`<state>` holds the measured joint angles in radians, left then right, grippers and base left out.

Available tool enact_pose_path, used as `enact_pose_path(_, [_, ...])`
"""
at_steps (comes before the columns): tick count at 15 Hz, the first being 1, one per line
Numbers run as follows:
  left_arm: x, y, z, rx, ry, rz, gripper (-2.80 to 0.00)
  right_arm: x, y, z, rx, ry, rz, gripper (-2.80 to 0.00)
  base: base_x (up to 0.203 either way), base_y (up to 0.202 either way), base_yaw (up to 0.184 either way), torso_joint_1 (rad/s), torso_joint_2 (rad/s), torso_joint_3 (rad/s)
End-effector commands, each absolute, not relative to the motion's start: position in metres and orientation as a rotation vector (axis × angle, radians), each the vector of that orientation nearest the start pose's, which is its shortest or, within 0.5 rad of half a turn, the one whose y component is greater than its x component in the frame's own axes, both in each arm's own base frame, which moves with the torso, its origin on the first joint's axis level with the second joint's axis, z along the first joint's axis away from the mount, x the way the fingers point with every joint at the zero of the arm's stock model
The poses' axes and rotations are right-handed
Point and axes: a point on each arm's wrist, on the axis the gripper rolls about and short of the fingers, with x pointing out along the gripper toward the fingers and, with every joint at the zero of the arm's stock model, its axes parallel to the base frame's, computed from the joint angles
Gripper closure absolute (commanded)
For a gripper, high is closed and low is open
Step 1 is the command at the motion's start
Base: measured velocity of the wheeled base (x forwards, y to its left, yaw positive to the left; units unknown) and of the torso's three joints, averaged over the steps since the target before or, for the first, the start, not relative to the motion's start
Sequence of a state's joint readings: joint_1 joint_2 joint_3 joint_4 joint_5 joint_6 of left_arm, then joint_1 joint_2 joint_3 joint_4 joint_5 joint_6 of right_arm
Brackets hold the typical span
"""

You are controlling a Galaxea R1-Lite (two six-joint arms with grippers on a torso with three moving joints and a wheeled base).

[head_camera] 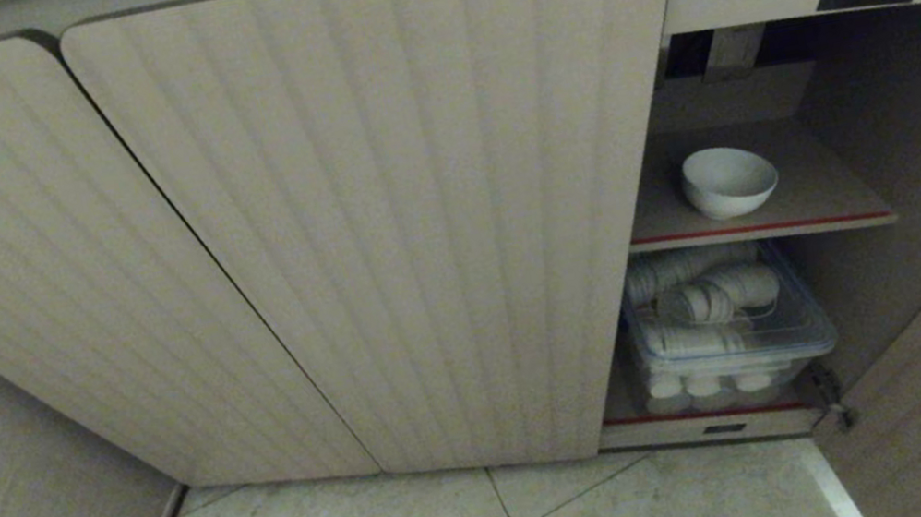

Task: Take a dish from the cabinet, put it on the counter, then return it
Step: Close the cabinet door

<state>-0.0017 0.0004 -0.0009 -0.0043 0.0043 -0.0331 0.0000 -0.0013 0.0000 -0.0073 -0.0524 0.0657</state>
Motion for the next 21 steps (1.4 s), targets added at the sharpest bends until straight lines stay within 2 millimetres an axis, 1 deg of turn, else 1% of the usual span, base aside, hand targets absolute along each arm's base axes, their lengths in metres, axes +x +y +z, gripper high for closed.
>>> enact_pose_path(1, [-0.0228,0.0002,0.0760,-0.034,-0.005,0.004,0.00,-0.0228,-0.0012,0.0763,0.063,-0.009,-0.052,0.00,0.000,0.000,0.000,0.000,0.00,0.000])
enact_pose_path(4, [-0.0228,0.0001,0.0760,-0.034,-0.005,0.003,0.00,-0.0228,-0.0009,0.0760,0.031,-0.005,-0.041,0.00,0.000,0.000,0.000,0.000,0.00,0.000])
enact_pose_path(7, [-0.0229,0.0002,0.0762,-0.034,-0.006,0.004,0.00,-0.0228,-0.0001,0.0761,-0.099,-0.006,-0.004,0.00,0.000,0.000,0.000,0.000,0.00,0.000])
enact_pose_path(21, [-0.0229,0.0001,0.0762,-0.034,-0.006,0.003,0.00,-0.0228,0.0000,0.0761,-0.098,-0.006,0.000,0.00,0.000,0.000,0.000,0.000,0.00,0.000])
